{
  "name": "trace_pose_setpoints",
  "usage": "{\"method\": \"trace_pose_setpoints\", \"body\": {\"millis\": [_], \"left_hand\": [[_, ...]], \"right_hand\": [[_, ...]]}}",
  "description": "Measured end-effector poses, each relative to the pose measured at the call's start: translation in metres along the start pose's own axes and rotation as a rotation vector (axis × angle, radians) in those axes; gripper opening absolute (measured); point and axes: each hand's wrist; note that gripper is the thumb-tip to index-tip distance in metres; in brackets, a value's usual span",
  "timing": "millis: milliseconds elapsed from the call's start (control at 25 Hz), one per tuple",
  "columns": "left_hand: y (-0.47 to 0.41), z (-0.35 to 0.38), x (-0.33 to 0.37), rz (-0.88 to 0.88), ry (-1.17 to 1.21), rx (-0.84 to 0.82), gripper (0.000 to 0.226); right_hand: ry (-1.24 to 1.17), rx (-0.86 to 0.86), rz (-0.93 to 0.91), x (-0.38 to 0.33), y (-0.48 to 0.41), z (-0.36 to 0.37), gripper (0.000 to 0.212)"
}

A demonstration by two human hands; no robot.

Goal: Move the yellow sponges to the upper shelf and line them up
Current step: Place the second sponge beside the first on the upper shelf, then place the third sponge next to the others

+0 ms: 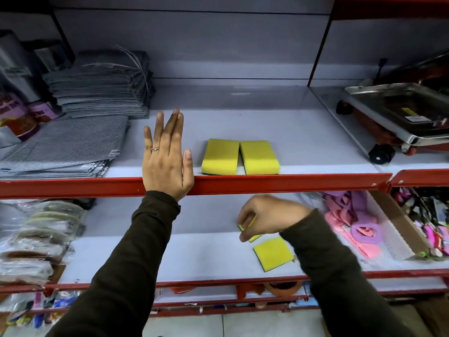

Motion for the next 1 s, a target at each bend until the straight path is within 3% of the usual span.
{"method": "trace_pose_setpoints", "body": {"millis": [40,200,280,520,680,760,880,1000], "left_hand": [[0.000,0.000,-0.001,0.001,-0.002,0.002,0.066],[-0.002,0.001,-0.001,0.012,0.002,0.027,0.066],[-0.002,0.002,-0.001,0.008,0.003,0.036,0.066],[0.000,0.000,0.000,0.005,-0.010,0.048,0.066],[-0.001,-0.001,0.001,0.006,-0.012,0.048,0.066],[-0.001,0.000,-0.001,0.005,-0.017,0.038,0.066],[-0.001,-0.001,0.000,0.002,-0.031,0.030,0.067],[-0.001,-0.001,0.001,0.001,-0.027,0.032,0.066]], "right_hand": [[0.018,-0.018,0.096,0.018,-0.034,0.016,0.041],[-0.095,0.144,0.465,0.081,-0.128,0.062,0.114],[-0.196,0.191,0.532,0.094,-0.145,0.077,0.128],[-0.048,0.208,0.476,0.074,-0.136,0.085,0.108],[0.174,-0.061,0.281,0.014,-0.073,0.045,0.078],[0.264,-0.126,0.125,-0.017,-0.021,0.026,0.080],[0.307,0.070,-0.065,-0.053,0.074,-0.011,0.098],[0.253,0.396,-0.077,-0.046,0.116,-0.057,0.098]]}}
Point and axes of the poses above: each hand's wrist, its own y-axis away from the middle knuckle, its own z-axis out of the palm, x = y × z, and after that the axes turned 11 degrees about -x, right-handed
